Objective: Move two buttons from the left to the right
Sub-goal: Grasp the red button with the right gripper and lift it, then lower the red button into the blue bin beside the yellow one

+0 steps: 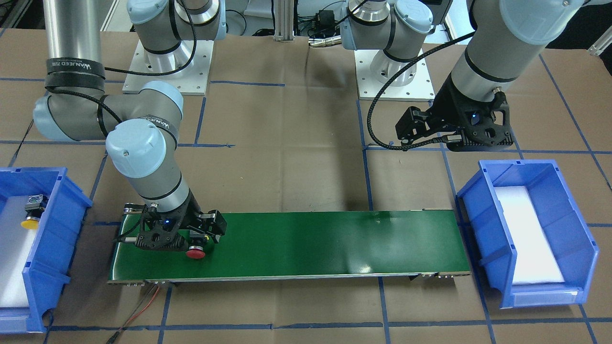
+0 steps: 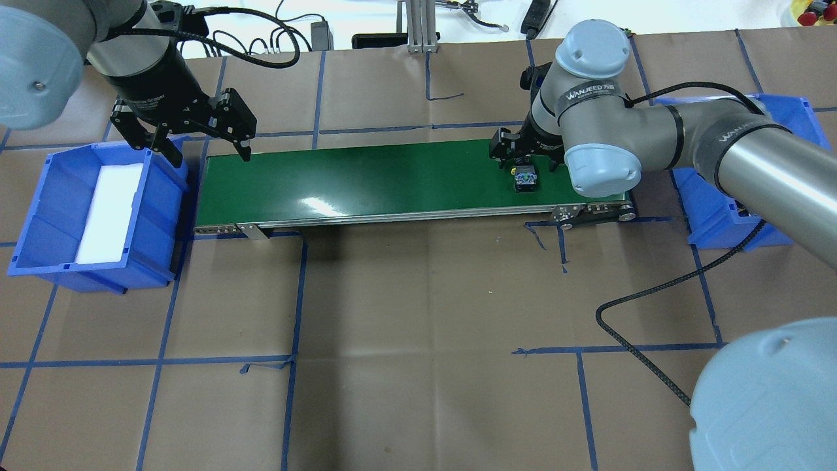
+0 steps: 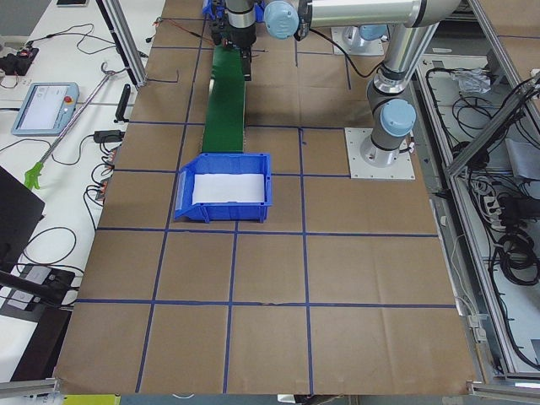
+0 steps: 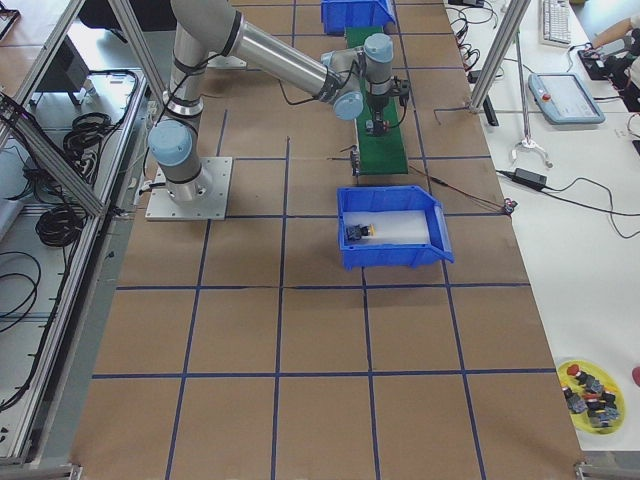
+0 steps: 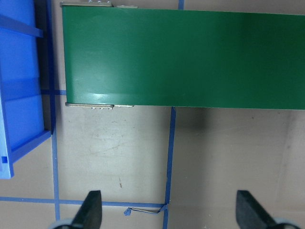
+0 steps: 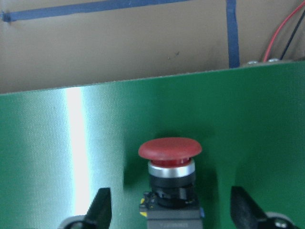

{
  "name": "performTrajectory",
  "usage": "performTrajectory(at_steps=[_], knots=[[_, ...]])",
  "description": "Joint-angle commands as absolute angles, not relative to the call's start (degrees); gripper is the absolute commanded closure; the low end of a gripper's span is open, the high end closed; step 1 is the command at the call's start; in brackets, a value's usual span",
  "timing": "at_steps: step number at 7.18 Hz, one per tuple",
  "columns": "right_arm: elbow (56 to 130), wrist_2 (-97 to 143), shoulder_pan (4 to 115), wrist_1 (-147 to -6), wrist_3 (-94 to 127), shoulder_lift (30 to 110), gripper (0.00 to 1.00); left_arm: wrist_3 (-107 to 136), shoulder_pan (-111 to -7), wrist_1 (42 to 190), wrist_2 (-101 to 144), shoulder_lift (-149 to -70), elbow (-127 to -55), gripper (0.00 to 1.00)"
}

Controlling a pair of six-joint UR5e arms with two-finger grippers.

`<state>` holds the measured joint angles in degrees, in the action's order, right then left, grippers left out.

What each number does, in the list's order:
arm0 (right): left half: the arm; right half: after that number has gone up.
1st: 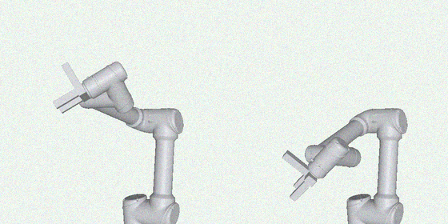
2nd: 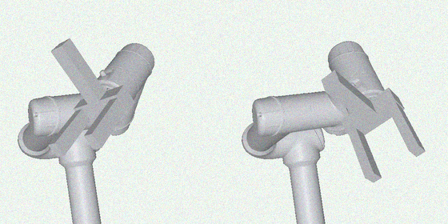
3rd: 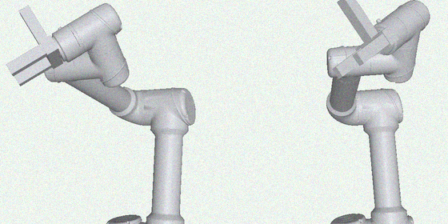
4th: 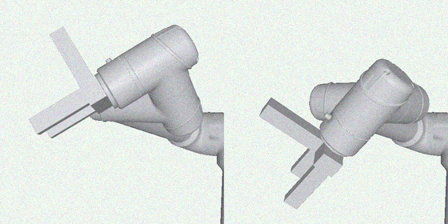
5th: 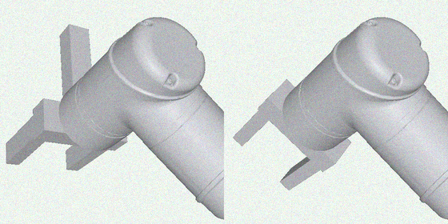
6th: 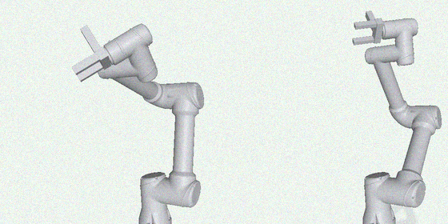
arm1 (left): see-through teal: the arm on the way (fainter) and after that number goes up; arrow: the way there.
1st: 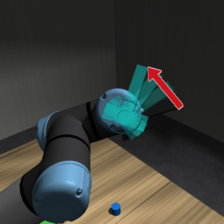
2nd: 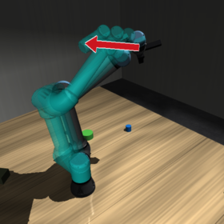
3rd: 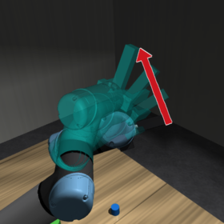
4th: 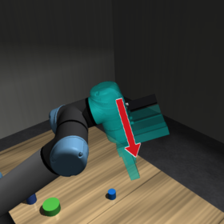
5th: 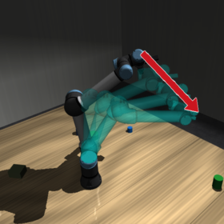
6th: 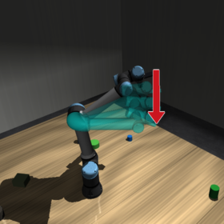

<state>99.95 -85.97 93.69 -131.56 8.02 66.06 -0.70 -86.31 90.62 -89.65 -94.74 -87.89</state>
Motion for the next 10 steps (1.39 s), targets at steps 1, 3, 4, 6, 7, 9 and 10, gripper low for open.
performTrajectory(at_steps=[1,3,4,6,7,9,10], knots=[[100.02,-90.23,93.69,-129.74,7.21,66.27,0.82,-0.7,-86.31,90.53,-89.65,-94.75,-87.89,0.0],[98.62,-95.06,92.99,-127.02,5.46,67.32,0.95,-0.62,-86.31,90.53,-89.65,-94.75,-87.8,0.0],[96.87,-97.27,91.68,-123.96,1.01,70.28,0.96,-0.62,-86.31,90.44,-89.65,-94.83,-87.8,0.0],[90.3,-96.77,82.15,-116.58,-9.61,74.16,0.95,-0.62,-86.31,90.53,-89.65,-94.83,-87.8,0.0],[84.35,-96.68,76.87,-110.28,-19.06,74.35,0.95,-0.62,-86.31,90.44,-89.65,-94.75,-87.8,0.0],[75.0,-96.24,67.8,-102.41,-32.29,70.78,0.95,-0.62,-86.31,90.44,-89.65,-94.83,-87.8,0.0],[74.45,-94.06,64.98,-103.44,-36.78,66.66,0.96,-0.62,-86.31,90.44,-89.65,-94.83,-87.72,0.0]])
